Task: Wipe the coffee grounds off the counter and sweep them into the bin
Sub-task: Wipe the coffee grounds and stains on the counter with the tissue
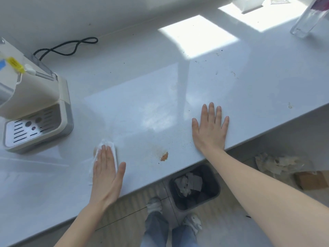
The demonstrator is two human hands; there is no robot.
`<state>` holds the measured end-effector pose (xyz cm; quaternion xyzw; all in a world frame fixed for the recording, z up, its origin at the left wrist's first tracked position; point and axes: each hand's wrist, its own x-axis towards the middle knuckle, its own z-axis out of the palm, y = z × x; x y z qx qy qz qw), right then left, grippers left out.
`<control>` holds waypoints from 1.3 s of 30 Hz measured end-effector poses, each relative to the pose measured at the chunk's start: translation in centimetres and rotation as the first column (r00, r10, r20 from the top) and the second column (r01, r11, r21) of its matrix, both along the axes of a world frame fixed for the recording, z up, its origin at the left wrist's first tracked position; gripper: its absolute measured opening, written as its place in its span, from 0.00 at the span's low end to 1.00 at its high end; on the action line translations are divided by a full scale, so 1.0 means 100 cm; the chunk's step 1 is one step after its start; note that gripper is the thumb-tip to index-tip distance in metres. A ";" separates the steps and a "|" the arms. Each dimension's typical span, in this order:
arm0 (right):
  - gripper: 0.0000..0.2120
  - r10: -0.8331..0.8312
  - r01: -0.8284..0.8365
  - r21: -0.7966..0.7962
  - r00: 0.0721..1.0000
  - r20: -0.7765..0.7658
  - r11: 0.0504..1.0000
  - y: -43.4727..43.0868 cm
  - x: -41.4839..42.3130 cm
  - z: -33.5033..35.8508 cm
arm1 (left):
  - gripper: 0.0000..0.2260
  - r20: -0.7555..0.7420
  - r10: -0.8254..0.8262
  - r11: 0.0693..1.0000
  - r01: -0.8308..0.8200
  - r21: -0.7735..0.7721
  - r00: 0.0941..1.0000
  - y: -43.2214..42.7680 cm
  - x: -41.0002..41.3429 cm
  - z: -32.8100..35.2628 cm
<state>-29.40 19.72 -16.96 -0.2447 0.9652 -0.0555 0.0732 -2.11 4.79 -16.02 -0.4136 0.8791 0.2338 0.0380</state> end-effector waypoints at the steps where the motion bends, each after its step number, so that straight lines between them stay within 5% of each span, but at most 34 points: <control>1: 0.30 0.001 -0.001 0.001 1.000 0.000 1.000 0.000 0.000 0.000 | 0.39 0.013 0.033 0.999 -0.033 -0.007 0.999 -0.006 0.003 -0.001; 18: 0.31 -0.001 0.001 -0.005 1.000 -0.004 1.000 0.000 -0.001 -0.001 | 0.38 -0.063 -0.234 0.971 0.236 0.030 0.970 0.059 -0.086 0.005; 30: 0.31 -0.003 0.002 -0.022 1.000 -0.025 1.000 0.001 -0.002 -0.005 | 0.35 0.060 -0.164 0.985 0.167 -0.045 0.985 -0.059 -0.058 -0.005; 35: 0.31 -0.004 0.004 -0.008 0.999 -0.033 1.000 0.000 -0.002 -0.007 | 0.34 0.100 -0.194 0.981 0.191 0.046 0.976 -0.086 -0.056 -0.006; 39: 0.32 -0.001 0.001 -0.003 0.999 -0.039 1.000 -0.001 -0.001 -0.007 | 0.40 0.058 -0.360 0.933 0.358 0.042 0.931 -0.048 -0.065 0.002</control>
